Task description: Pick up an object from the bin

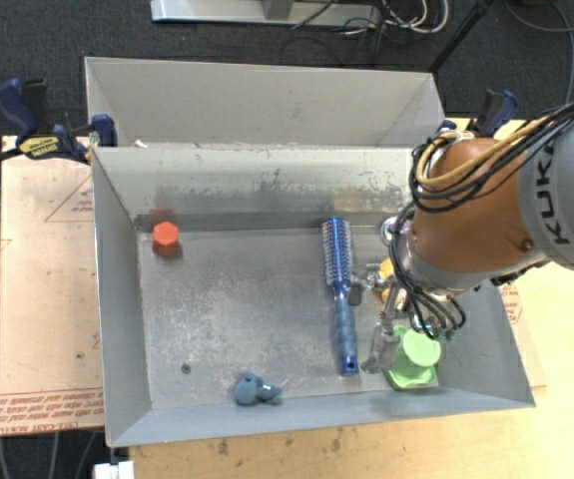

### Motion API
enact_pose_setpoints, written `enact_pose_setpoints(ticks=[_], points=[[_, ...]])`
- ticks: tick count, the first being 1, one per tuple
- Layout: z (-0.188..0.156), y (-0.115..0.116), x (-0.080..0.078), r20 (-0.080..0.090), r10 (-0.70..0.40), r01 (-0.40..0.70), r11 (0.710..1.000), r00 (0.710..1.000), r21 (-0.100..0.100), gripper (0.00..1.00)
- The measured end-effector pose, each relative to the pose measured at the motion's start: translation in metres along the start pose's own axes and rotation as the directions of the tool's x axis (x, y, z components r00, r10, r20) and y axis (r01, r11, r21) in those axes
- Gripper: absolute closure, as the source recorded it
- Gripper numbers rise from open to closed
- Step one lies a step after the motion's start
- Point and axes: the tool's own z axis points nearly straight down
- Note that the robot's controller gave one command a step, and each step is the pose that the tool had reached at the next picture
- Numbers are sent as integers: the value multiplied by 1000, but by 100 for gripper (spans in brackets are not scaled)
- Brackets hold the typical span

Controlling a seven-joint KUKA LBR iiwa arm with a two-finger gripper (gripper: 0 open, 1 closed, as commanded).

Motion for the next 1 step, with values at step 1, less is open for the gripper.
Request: enact_pose_setpoints(ticks=[1], points=[[83, -34, 0, 8, -336, 336, 942, 942, 3, 0]])
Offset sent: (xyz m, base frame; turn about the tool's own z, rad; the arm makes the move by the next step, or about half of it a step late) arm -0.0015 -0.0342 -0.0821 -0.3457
